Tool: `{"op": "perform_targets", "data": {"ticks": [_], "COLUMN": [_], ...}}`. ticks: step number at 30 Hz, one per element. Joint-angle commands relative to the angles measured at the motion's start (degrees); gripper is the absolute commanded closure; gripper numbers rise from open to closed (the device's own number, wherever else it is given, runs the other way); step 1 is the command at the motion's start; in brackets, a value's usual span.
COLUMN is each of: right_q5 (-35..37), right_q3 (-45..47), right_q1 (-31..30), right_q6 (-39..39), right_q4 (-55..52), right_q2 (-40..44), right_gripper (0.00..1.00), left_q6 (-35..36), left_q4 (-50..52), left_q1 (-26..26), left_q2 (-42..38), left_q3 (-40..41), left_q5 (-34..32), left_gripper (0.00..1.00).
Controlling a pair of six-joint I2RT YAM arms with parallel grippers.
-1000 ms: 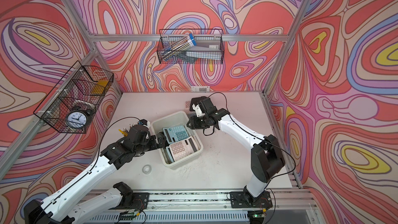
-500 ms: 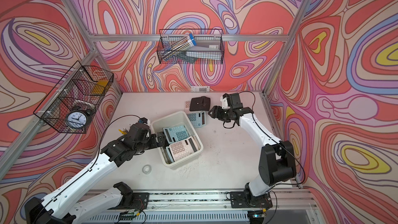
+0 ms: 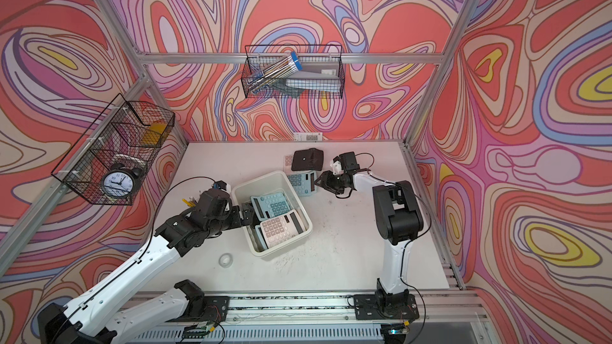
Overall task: Put the calculator in the storage box
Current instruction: Pick up the calculator from the center of the board.
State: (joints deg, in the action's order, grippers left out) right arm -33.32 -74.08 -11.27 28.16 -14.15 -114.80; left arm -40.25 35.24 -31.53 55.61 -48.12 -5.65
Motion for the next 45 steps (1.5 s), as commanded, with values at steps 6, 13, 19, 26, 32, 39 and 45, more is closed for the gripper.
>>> {"op": "perform_targets", "data": {"ticks": [6, 13, 19, 26, 32, 39, 45], "right_q5": [-6.11, -6.34, -4.25, -0.03, 7.05, 16.0, 16.55], "right_q3": [-2.43, -1.7, 0.96, 6.32, 9.06, 9.88, 8.15], "right_q1": [-0.76, -1.45, -1.46, -1.39, -1.31, -1.2, -1.21], "right_q6": [1.35, 2.24, 1.33, -0.16, -0.82, -1.92, -2.76], "right_q4": [6.15, 7.46, 6.11, 2.53, -3.38, -10.49, -14.37], "right_q2": [-5.24, -5.89, -2.11, 5.96, 15.77, 27.47, 35.7], "right_gripper": [0.54, 0.7, 0.91, 1.0, 1.0, 1.0, 1.0], "left_q6": [0.92, 0.7, 0.62, 0.68, 0.39, 0.34, 0.52], "left_q4": [0.05, -0.71, -0.19, 0.4, 0.59, 1.27, 1.32], "left_q1": [0.07, 0.15, 0.11, 0.15, 0.15, 0.13, 0.17], "left_q2": [0.26, 0.33, -0.28, -2.21, -3.36, -5.74, -7.42], "left_q3": [0.96, 1.54, 1.61, 2.05, 2.59, 3.71, 4.39], "left_q5": [-0.33, 0.55, 1.15, 0.64, 1.03, 0.51, -0.28], "left_gripper": [0.01, 0.01, 0.01, 0.01, 0.01, 0.01, 0.01]}}
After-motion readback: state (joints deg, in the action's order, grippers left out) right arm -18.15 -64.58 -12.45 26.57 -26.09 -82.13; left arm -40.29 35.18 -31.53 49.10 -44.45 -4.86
